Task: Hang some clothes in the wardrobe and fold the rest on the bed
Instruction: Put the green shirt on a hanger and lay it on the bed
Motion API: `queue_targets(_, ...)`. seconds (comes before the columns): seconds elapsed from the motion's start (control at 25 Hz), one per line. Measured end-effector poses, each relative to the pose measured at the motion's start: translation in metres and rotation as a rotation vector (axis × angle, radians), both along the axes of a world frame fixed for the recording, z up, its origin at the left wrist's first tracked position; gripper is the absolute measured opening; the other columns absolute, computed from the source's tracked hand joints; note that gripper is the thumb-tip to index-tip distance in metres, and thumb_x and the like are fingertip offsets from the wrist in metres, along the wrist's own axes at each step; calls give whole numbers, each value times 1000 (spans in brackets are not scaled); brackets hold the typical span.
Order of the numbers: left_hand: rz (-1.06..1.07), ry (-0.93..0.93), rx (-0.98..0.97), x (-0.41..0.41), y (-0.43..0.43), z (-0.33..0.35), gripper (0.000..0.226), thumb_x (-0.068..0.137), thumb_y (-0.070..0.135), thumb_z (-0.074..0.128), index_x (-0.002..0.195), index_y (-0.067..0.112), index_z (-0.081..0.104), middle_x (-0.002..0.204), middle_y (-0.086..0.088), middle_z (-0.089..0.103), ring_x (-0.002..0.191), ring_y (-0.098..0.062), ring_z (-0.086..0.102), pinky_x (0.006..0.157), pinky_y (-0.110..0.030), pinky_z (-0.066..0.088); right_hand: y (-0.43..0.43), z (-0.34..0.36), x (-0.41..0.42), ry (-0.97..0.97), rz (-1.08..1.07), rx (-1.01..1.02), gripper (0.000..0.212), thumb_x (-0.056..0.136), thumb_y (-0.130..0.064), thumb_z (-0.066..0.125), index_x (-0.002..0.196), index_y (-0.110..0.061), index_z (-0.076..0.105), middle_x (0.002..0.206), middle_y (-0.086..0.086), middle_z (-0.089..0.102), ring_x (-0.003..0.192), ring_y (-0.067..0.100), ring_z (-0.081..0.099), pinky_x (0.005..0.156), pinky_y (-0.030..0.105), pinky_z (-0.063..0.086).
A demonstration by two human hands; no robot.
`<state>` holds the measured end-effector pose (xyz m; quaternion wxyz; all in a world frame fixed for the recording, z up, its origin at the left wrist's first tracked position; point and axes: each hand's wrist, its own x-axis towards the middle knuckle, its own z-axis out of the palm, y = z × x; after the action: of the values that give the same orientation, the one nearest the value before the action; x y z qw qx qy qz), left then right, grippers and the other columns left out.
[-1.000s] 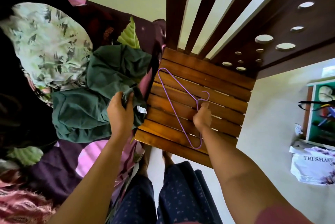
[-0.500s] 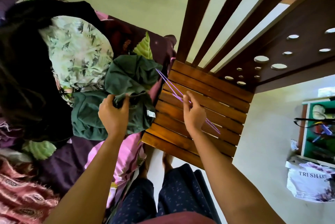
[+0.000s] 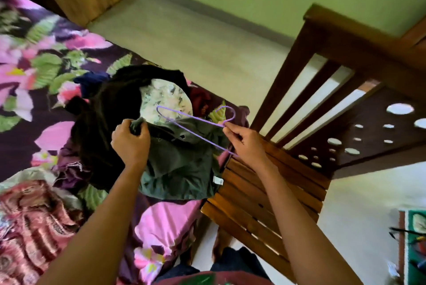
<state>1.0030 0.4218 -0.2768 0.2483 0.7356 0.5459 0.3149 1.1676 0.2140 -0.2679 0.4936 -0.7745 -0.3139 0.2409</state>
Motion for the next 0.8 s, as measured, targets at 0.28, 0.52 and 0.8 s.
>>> queue_targets(0.28, -74, 9, 65, -22, 53, 57, 20, 93, 9, 48, 109, -2, 53, 100, -29, 58, 96, -45, 52, 77, -47, 38, 48, 87, 9, -178, 169, -35, 27, 92, -27, 60, 114, -14, 69, 112, 2, 70, 104, 19, 65, 95, 42, 49)
queue_targets(0.52, 27, 92, 108, -39, 61, 67, 17, 94, 11, 49, 103, 7, 64, 108, -23, 40, 101, -39, 40, 91, -47, 31, 60, 109, 4, -128, 241, 13, 24, 93, -16, 58, 113, -8, 68, 109, -2, 68, 82, -7, 59, 81, 14, 45)
queue_targets(0.8, -63, -134, -105, -37, 59, 69, 23, 94, -2, 40, 103, -2, 60, 99, -17, 44, 88, -24, 45, 79, -18, 30, 72, 95, 4, -184, 271, -18, 23, 94, -27, 58, 112, -20, 70, 99, 18, 70, 94, 47, 59, 86, 54, 49)
